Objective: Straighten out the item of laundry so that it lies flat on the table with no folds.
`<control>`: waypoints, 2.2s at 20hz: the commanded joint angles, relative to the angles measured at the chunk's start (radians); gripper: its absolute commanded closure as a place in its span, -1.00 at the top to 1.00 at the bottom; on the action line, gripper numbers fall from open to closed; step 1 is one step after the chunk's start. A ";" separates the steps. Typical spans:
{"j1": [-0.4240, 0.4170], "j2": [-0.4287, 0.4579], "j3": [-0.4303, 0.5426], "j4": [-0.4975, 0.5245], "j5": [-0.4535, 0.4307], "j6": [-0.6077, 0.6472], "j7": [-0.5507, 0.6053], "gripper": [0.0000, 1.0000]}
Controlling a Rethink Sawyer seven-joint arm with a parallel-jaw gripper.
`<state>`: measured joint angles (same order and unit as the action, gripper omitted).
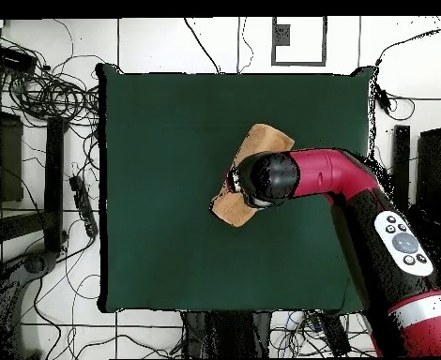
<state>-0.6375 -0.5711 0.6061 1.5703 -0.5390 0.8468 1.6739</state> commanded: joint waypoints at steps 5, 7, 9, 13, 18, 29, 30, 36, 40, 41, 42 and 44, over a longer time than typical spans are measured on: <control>-0.022 0.060 0.179 0.023 0.001 0.207 -0.436 -1.00; -0.027 0.109 0.196 -0.038 -0.002 0.271 -0.514 -1.00; -0.027 0.161 0.209 -0.107 0.001 0.346 -0.590 -1.00; -0.020 0.183 0.195 -0.148 -0.007 0.379 -0.603 -1.00; -0.006 0.157 0.133 -0.072 -0.013 0.249 -0.421 -1.00; 0.007 0.186 0.090 -0.042 -0.031 0.133 -0.318 -1.00; 0.008 0.187 0.089 -0.042 -0.030 0.129 -0.315 -1.00; 0.002 0.202 0.086 -0.039 -0.036 0.110 -0.329 -1.00; -0.004 0.209 0.088 -0.036 -0.031 0.108 -0.335 -1.00; -0.004 0.209 0.087 -0.036 -0.032 0.108 -0.335 -1.00; -0.005 0.210 0.087 -0.035 -0.033 0.105 -0.335 -1.00; -0.006 0.211 0.087 -0.033 -0.035 0.103 -0.334 -1.00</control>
<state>-0.6769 -0.4191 0.7109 1.4831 -0.5599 0.9930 1.3875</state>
